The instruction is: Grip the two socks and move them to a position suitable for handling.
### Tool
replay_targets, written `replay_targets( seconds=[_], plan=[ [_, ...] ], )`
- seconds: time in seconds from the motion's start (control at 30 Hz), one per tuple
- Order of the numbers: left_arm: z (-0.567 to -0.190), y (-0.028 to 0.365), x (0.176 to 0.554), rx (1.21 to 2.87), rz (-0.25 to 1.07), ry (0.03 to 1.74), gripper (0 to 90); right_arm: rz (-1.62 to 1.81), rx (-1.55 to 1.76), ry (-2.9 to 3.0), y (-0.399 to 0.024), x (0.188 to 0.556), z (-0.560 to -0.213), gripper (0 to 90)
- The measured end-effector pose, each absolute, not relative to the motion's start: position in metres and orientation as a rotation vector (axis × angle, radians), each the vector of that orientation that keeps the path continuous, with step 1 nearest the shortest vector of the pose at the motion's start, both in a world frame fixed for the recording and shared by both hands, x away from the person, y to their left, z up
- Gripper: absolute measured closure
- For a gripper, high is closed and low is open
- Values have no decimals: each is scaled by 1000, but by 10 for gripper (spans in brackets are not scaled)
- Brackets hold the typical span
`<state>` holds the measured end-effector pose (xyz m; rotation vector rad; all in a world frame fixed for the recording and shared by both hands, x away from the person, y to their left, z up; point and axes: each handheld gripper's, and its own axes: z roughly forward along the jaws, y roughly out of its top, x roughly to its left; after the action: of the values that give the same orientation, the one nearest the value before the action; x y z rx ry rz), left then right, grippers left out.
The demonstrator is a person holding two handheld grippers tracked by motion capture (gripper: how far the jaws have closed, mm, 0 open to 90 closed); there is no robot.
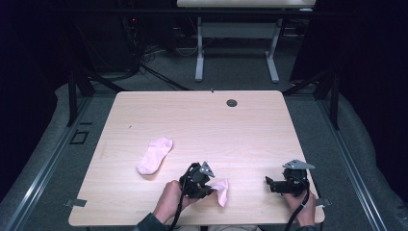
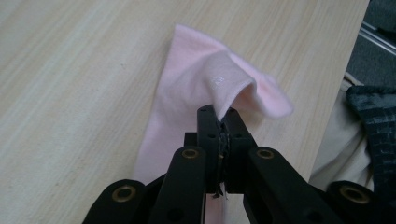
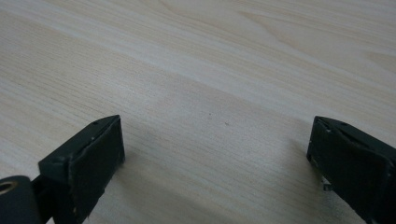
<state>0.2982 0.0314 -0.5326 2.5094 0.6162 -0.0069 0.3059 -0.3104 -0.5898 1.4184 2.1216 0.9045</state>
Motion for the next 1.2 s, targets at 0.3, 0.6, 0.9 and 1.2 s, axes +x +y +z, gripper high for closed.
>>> replay_targets(
  seconds=[0.3, 0.6, 0.9, 1.2],
  plan=[
    [-549, 22, 291, 2551, -77, 559, 833, 904, 1418, 2122, -310, 306, -590, 32],
    [-540, 32, 290, 2488, -61, 608, 309, 904, 1418, 2122, -310, 306, -590, 33],
    [-516, 66, 304, 2367, 11, 731, 126, 904, 1418, 2122, -310, 306, -590, 33],
    [-501, 111, 331, 2285, 80, 883, 9, 906, 1418, 2122, -310, 306, -590, 33]
  ],
)
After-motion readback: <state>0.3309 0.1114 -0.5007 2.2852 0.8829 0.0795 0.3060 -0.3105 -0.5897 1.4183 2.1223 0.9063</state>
